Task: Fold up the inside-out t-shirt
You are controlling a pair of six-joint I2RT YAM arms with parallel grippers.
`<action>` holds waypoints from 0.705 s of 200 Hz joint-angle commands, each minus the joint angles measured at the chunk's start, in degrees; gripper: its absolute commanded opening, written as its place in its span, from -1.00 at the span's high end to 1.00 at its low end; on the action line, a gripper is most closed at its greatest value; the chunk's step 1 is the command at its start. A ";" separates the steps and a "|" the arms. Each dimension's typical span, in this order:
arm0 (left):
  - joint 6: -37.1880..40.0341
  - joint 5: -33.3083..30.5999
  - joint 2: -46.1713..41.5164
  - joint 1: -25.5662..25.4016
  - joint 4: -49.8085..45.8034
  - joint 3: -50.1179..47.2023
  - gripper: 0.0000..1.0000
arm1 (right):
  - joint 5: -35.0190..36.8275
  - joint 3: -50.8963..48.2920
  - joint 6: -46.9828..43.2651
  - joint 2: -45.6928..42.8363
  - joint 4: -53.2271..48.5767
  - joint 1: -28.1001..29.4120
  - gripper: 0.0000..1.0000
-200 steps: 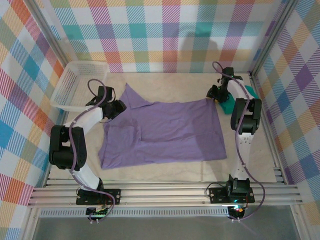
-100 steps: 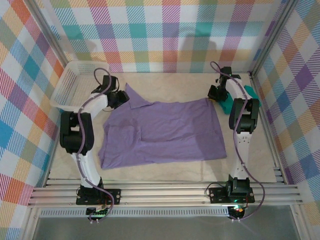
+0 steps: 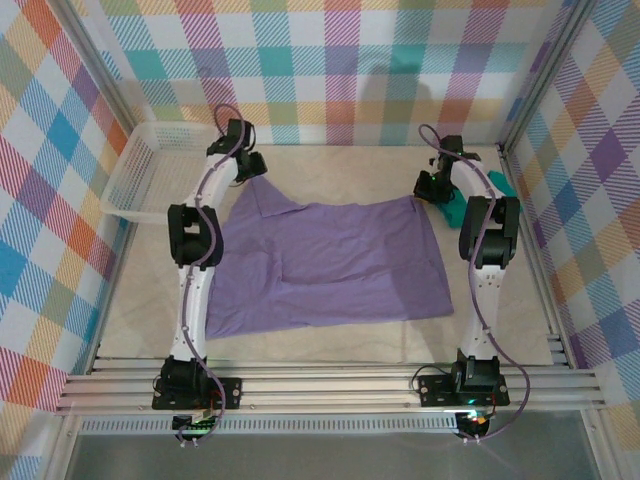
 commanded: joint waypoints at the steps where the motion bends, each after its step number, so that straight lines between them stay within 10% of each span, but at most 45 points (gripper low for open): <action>1: 4.18 -0.98 5.55 -0.36 -7.88 9.82 0.03 | -2.43 -0.77 -0.94 -3.56 1.10 0.51 1.00; 46: 5.76 -2.03 8.61 0.07 -0.26 10.95 0.07 | -3.03 -2.31 -0.92 -4.75 1.96 0.95 1.00; 141: 7.20 -1.95 7.26 0.43 2.45 12.93 0.97 | 0.54 -3.00 -2.27 -5.63 3.33 0.98 1.00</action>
